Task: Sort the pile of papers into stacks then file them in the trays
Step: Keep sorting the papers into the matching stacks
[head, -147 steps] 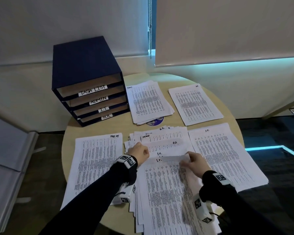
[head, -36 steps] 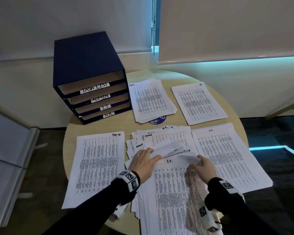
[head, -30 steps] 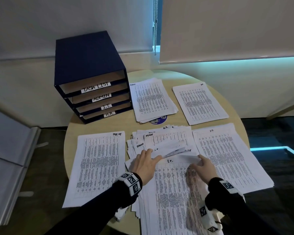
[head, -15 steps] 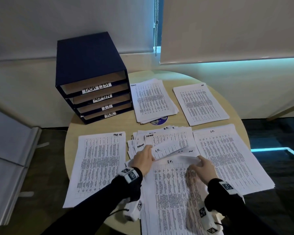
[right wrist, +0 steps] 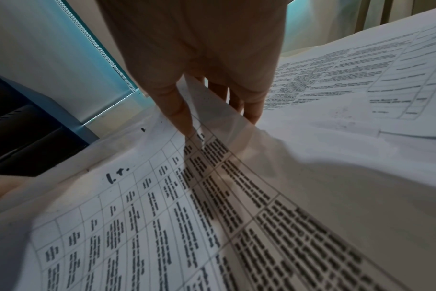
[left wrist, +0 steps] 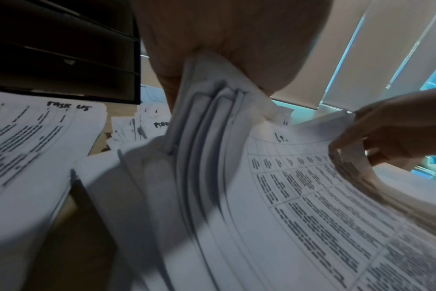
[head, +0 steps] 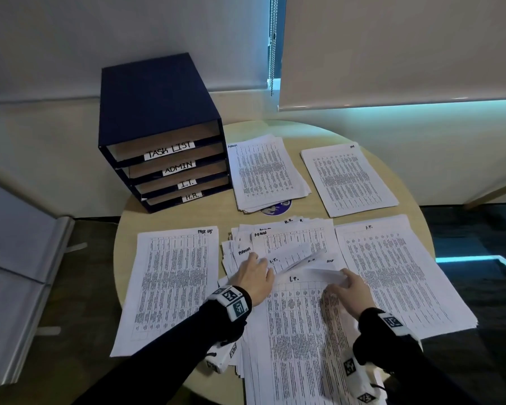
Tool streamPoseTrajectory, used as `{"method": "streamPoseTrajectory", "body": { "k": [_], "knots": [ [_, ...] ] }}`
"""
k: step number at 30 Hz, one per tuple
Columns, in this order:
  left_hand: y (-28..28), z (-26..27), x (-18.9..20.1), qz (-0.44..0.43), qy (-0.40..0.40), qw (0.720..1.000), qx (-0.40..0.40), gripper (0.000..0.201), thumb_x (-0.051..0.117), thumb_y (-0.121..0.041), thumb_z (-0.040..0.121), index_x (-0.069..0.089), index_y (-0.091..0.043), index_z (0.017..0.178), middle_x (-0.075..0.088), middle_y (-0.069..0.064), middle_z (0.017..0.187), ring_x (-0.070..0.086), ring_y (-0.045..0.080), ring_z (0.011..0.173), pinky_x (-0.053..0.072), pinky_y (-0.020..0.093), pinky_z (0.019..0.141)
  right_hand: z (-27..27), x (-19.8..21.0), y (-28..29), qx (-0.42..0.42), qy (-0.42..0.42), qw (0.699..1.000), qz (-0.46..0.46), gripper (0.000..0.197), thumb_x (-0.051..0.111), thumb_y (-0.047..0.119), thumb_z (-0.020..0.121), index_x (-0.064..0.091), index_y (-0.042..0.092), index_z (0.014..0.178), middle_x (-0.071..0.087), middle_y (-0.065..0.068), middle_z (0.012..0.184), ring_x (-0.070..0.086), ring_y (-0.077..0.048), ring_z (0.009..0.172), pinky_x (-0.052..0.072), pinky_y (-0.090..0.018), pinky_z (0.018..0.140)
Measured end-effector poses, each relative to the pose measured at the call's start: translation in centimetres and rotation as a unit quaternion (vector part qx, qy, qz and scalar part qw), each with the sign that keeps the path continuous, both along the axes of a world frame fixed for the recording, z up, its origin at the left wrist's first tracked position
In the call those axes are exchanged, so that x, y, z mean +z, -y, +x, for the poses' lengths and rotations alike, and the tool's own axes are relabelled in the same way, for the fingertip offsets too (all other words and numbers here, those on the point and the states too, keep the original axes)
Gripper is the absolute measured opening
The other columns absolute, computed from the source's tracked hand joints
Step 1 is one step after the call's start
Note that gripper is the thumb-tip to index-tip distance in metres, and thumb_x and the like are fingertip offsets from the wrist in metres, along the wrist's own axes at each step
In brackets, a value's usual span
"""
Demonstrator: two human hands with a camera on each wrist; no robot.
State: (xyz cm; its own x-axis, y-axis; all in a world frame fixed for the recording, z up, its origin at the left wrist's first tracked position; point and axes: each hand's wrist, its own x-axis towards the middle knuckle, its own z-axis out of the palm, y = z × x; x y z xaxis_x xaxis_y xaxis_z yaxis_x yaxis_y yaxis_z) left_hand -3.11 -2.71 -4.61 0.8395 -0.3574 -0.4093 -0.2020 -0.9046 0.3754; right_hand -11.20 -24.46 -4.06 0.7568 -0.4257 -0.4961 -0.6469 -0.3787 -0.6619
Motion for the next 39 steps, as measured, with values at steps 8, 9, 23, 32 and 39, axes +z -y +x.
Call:
{"method": "streamPoseTrajectory", "body": {
  "k": [8, 9, 23, 32, 39],
  "knots": [
    [-0.6, -1.1, 0.1, 0.009, 0.041, 0.998, -0.036, 0.042, 0.029, -0.045, 0.099, 0.058, -0.016, 0.107, 0.029, 0.006, 0.151, 0.042, 0.023, 0.128, 0.039, 0.040, 0.105, 0.2, -0.2, 0.0, 0.005, -0.004, 1.000, -0.005, 0.064, 0.065, 0.012, 0.085, 0.037, 0.001, 0.141, 0.055, -0.020, 0.124, 0.053, -0.027, 0.107, 0.043, -0.037, 0.093],
    [-0.6, -1.3, 0.2, 0.025, 0.053, 0.997, -0.042, 0.040, 0.029, -0.046, 0.098, 0.058, -0.019, 0.104, 0.036, 0.005, 0.145, 0.040, 0.023, 0.125, 0.039, 0.041, 0.103, 0.2, -0.2, 0.0, 0.006, -0.004, 1.000, -0.004, 0.064, 0.065, 0.012, 0.084, 0.037, 0.002, 0.141, 0.055, -0.020, 0.124, 0.053, -0.028, 0.109, 0.043, -0.039, 0.095],
    [-1.6, 2.5, 0.8, -0.053, -0.148, 0.972, 0.174, 0.053, 0.058, -0.038, 0.086, 0.040, -0.017, 0.132, 0.052, 0.004, 0.128, 0.056, 0.023, 0.106, 0.048, 0.034, 0.092, 0.2, 0.1, -0.2, 0.003, 0.005, 1.000, 0.014, 0.064, 0.064, 0.009, 0.086, 0.036, 0.003, 0.142, 0.053, -0.019, 0.128, 0.049, -0.020, 0.094, 0.042, -0.029, 0.082],
    [-1.0, 3.1, 1.6, -0.027, 0.006, 0.996, 0.086, 0.016, 0.062, -0.024, 0.091, 0.066, -0.015, 0.103, 0.068, 0.008, 0.108, 0.063, 0.026, 0.098, 0.052, 0.035, 0.088, 0.4, -0.1, 0.1, -0.003, 0.025, 1.000, 0.015, 0.058, 0.064, 0.009, 0.085, 0.042, 0.002, 0.138, 0.054, -0.019, 0.126, 0.053, -0.020, 0.090, 0.041, -0.025, 0.079],
    [-0.5, 4.9, 4.9, -0.065, 0.182, 0.979, -0.067, 0.017, 0.050, -0.031, 0.097, 0.059, -0.020, 0.106, 0.041, -0.003, 0.114, 0.040, 0.015, 0.107, 0.036, 0.031, 0.096, 0.8, 0.5, 0.3, -0.018, 0.070, 0.996, 0.053, 0.026, 0.068, 0.007, 0.077, 0.060, 0.002, 0.102, 0.065, -0.006, 0.092, 0.060, -0.023, 0.086, 0.046, -0.029, 0.075]
  ]
}}
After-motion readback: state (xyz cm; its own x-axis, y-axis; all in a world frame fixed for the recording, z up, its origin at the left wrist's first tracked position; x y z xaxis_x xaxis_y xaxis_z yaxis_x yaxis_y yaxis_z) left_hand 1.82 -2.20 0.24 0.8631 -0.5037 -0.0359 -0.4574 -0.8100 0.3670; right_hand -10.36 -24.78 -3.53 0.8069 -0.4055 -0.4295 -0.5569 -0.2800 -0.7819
